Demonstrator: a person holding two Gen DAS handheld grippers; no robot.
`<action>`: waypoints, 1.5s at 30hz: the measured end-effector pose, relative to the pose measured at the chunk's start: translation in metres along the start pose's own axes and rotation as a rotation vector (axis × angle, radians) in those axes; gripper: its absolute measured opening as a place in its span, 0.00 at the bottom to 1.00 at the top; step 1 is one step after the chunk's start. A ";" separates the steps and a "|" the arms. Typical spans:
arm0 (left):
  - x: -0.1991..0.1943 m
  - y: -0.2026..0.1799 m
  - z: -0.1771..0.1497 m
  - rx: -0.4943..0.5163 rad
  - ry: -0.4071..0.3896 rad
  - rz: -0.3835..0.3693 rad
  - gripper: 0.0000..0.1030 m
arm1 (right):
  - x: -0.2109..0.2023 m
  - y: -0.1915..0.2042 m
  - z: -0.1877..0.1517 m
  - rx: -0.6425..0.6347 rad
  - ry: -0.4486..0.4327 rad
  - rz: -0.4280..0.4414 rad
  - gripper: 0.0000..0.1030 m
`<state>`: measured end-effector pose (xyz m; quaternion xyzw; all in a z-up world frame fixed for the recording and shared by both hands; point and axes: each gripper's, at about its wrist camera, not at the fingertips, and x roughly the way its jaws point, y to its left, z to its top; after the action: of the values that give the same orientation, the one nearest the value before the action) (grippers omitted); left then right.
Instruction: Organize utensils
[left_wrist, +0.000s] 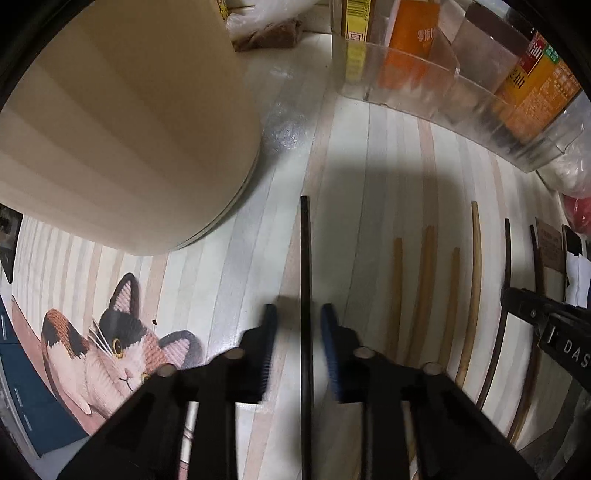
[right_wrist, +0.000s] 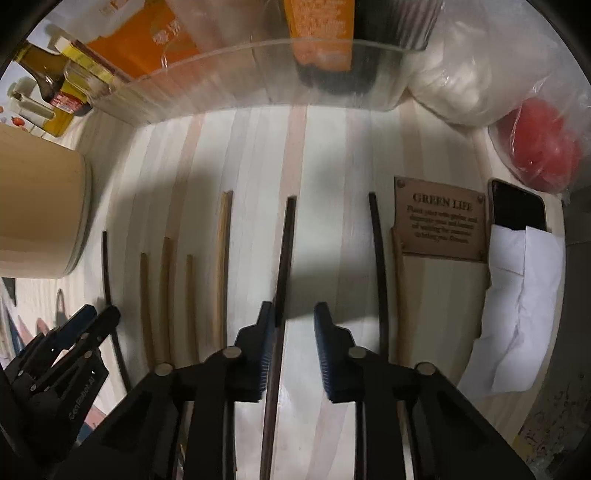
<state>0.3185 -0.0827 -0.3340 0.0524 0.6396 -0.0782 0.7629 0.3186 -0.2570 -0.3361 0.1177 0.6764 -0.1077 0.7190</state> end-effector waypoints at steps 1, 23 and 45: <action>0.000 0.000 0.000 0.001 0.002 -0.007 0.04 | 0.000 0.002 0.000 -0.007 0.001 -0.011 0.13; -0.023 0.021 -0.109 -0.094 0.078 -0.058 0.03 | 0.003 0.002 -0.083 -0.100 0.119 0.009 0.05; -0.020 0.022 -0.097 -0.065 0.086 -0.041 0.06 | 0.006 0.011 -0.084 -0.126 0.135 -0.047 0.05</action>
<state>0.2253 -0.0422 -0.3322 0.0180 0.6750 -0.0706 0.7342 0.2429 -0.2200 -0.3466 0.0635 0.7313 -0.0736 0.6751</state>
